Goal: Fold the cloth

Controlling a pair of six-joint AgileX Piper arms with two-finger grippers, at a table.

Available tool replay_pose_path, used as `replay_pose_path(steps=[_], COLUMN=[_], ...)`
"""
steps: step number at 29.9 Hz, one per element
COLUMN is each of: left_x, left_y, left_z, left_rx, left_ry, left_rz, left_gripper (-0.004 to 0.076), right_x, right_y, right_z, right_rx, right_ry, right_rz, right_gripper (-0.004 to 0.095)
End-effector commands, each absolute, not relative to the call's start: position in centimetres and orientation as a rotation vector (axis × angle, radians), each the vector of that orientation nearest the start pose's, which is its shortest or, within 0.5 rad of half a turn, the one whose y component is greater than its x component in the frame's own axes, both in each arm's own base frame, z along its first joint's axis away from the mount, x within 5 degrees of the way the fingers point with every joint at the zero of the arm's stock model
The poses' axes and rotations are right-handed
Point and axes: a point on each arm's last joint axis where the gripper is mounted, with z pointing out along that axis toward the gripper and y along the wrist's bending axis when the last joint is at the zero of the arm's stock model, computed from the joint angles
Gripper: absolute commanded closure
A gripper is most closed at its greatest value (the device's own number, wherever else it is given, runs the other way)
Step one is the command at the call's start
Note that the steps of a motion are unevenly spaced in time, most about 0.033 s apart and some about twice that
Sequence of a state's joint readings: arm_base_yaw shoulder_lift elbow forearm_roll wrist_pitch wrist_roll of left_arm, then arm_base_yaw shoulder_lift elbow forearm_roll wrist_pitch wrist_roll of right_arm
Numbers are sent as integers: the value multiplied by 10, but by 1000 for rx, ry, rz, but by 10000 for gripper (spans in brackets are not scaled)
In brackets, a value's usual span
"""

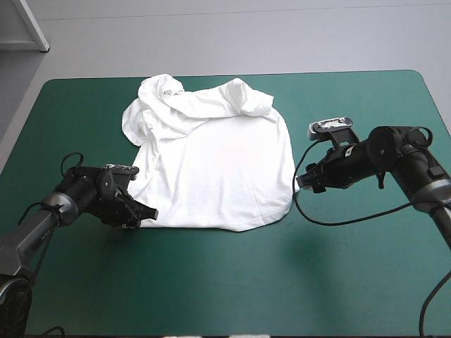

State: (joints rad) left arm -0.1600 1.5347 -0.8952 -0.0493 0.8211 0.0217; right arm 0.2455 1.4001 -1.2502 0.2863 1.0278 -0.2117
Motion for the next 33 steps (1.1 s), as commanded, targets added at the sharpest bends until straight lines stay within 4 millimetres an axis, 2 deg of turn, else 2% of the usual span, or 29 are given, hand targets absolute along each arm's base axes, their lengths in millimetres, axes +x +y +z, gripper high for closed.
replay_pose_path(steps=[1, 2, 3, 7, 15, 19, 21, 25, 30, 33], left_x=[274, 275, 275, 275, 275, 274, 273, 273, 272, 274], left_y=[-46, -44, -44, -42, -42, -42, -41, -41, -41, -42], left_z=[206, 206, 206, 206, 208, 213, 216, 220, 220, 224], left_rx=[240, 258, 258, 285, 267, 265, 264, 262, 261, 260], left_ry=[2878, 2874, 2874, 2866, 2861, 2846, 2834, 2809, 2805, 2788], left_rz=[-49, -26, -26, 23, 16, 14, 13, 10, 10, 8], left_gripper=[649, 696, 702, 703, 703, 703, 703, 703, 705, 705], right_x=[279, 283, 287, 305, 337, 346, 347, 347, 346, 345], right_y=[92, 93, 94, 99, 110, 114, 115, 118, 120, 120], right_z=[348, 344, 339, 313, 262, 243, 237, 239, 241, 249], right_rx=[-452, -447, -445, -450, -447, -450, -449, -474, -499, -499], right_ry=[2487, 2491, 2505, 2575, 2650, 2680, 2691, 2670, 2650, 2625], right_rz=[394, 393, 392, 389, 453, 470, 490, 519, 551, 563], right_gripper=[328, 328, 328, 328, 328, 340, 392, 577, 907, 924])
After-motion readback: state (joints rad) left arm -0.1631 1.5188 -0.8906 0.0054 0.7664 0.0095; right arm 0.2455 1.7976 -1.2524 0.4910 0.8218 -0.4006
